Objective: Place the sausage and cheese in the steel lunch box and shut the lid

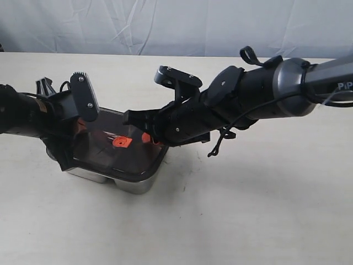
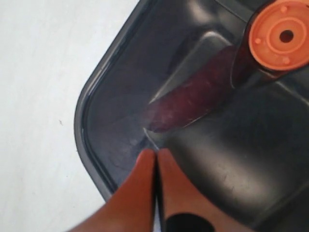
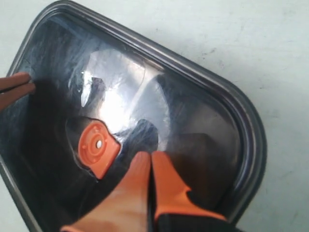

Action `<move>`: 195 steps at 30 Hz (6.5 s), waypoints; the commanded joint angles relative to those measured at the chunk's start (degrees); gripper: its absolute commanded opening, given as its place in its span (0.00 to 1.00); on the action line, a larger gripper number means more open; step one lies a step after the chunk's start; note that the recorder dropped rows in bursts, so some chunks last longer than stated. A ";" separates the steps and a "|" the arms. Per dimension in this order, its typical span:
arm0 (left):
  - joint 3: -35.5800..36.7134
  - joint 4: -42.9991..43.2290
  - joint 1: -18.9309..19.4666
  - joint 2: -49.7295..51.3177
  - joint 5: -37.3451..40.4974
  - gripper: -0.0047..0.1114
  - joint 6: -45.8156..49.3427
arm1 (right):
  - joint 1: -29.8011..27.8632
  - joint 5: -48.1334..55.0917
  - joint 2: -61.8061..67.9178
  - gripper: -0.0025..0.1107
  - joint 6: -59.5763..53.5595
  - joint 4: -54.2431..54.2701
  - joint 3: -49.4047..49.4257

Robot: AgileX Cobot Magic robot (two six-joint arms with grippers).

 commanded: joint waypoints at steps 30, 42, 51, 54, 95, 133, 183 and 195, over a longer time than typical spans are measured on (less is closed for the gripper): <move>0.91 -4.93 0.17 4.48 2.48 0.04 -0.50 | 0.11 9.98 4.50 0.01 1.15 -3.32 0.66; 1.82 -8.64 0.17 -26.92 -1.78 0.04 -17.77 | 0.01 6.67 -16.74 0.01 9.23 -21.34 0.66; 7.86 -24.35 0.17 -58.39 3.59 0.04 -31.64 | 0.01 24.29 -47.38 0.01 31.97 -56.38 10.95; 8.00 -24.35 0.17 -61.90 7.29 0.04 -31.53 | 0.01 26.53 -51.72 0.01 31.97 -56.17 13.28; 8.00 -22.84 0.17 -64.82 6.90 0.04 -31.45 | -38.10 8.07 -103.88 0.01 23.53 -60.60 51.80; 8.00 -22.84 0.17 -64.82 6.90 0.04 -31.45 | -46.02 5.92 -110.41 0.01 17.64 -57.49 62.65; 40.59 2.96 14.01 -93.20 5.64 0.04 -55.97 | -46.02 5.92 -110.41 0.01 17.64 -57.60 62.65; 40.59 6.39 15.69 -93.20 5.64 0.04 -55.97 | -46.02 5.92 -110.41 0.01 17.64 -57.47 62.65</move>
